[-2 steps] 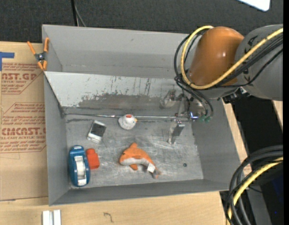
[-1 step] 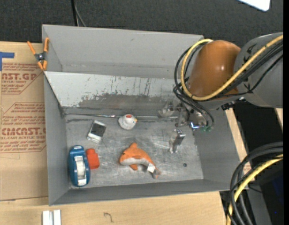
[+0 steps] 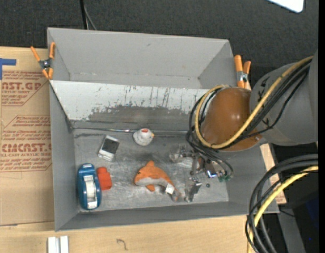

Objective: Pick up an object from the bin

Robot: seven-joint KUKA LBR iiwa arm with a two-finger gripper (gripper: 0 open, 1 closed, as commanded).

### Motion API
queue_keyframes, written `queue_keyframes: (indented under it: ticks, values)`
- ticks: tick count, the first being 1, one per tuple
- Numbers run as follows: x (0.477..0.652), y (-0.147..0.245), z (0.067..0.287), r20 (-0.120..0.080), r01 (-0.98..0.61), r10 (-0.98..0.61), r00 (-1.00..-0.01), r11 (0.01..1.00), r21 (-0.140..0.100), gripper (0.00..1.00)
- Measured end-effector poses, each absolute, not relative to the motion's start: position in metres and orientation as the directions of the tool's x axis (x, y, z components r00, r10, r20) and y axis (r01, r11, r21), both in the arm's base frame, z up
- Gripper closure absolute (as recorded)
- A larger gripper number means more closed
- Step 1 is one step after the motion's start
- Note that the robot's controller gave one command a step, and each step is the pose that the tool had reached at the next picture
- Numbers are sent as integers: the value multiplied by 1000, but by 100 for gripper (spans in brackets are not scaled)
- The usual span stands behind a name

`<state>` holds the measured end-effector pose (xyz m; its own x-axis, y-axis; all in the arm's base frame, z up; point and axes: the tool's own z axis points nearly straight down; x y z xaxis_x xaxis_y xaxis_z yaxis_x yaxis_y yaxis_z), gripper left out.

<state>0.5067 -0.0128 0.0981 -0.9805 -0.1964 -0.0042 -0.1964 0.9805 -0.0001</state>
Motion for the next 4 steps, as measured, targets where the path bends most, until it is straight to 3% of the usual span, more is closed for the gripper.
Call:
queue_keyframes:
  ticks: [2,3,4]
  values:
    - [503,1,80,-1,-181,-181,-983,983,0,0]
    - [516,17,73,-5,-324,-324,-946,946,-1,100]
    - [516,17,73,-5,-324,-324,-946,946,-1,100]
